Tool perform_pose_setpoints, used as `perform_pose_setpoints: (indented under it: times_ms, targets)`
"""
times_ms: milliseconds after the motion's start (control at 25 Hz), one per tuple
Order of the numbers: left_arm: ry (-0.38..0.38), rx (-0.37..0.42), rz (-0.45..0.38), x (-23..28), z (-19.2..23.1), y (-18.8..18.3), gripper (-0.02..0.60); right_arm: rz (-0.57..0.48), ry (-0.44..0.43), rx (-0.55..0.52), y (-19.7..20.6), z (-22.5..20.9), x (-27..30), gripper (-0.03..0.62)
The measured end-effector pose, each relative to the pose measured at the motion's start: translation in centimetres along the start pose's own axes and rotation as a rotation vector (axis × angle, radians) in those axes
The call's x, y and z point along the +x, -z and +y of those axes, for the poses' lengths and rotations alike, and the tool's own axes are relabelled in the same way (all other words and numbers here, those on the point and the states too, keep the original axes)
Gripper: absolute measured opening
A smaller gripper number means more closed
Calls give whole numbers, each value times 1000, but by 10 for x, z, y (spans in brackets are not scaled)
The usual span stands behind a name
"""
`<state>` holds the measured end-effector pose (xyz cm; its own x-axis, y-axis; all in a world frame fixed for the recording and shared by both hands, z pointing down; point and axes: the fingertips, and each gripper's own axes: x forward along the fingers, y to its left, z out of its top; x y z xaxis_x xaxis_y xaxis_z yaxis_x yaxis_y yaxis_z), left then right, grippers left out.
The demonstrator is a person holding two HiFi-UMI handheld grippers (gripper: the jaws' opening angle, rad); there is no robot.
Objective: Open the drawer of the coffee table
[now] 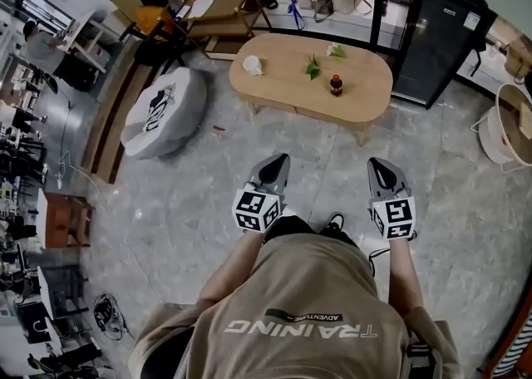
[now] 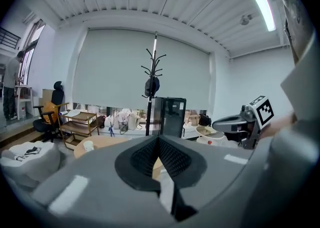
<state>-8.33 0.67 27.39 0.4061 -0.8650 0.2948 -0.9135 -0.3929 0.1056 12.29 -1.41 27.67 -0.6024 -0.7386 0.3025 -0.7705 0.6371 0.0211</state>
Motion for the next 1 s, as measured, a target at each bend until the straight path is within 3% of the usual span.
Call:
perform_pose_setpoints:
  times_ms: [200, 520, 800, 1000]
  targets:
    - [-8, 19, 26, 17, 3, 0, 6, -2, -5, 47, 10, -14, 7, 5]
    - [43, 30, 33, 57, -1, 0, 6, 30, -6, 70, 27, -21, 21, 5]
    - [105, 85, -14, 123, 9, -8, 6, -2, 24, 57, 15, -52, 70, 5]
    - [99, 108, -43, 176, 38, 1, 6, 2, 34, 44, 22, -82, 112, 5]
